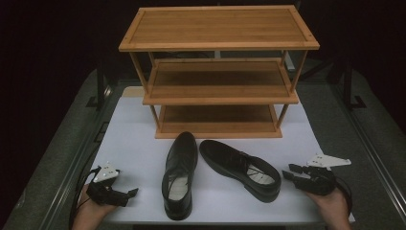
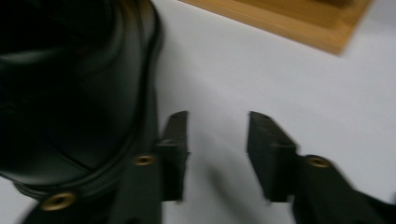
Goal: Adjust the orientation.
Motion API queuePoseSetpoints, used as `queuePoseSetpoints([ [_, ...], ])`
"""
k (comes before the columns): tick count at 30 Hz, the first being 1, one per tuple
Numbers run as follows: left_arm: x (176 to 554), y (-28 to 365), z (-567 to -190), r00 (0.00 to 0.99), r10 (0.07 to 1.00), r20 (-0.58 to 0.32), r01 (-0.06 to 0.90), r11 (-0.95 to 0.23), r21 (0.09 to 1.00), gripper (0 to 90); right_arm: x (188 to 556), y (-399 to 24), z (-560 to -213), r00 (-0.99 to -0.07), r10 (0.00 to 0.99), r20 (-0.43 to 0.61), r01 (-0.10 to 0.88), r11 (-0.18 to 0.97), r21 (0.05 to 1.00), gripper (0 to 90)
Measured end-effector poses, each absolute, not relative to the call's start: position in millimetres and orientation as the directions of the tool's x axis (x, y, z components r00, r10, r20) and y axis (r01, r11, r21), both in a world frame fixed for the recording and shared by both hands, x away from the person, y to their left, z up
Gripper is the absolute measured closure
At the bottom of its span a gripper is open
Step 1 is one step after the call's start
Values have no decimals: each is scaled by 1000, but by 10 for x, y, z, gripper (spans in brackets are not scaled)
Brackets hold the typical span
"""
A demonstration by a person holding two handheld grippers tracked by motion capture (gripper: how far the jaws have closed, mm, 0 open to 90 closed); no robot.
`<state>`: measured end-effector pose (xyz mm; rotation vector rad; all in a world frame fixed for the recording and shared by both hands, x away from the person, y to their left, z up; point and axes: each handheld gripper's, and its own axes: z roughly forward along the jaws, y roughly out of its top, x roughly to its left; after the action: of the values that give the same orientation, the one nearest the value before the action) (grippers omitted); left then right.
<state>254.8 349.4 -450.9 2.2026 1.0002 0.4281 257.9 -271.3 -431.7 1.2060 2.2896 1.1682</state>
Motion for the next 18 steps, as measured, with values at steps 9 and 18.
queuePoseSetpoints([
  [9, 2549, 3493, -4510, 652, 758, 20, 537, -480, 694, 0, 2813, -2572, -4355, -729, 673, 125, 516, 420, 747, 897],
  [18, 2551, 3493, -4508, 652, 758, 19, 540, -482, 690, 0, 2932, -2499, -4441, -758, 625, 186, 528, 420, 738, 897],
])
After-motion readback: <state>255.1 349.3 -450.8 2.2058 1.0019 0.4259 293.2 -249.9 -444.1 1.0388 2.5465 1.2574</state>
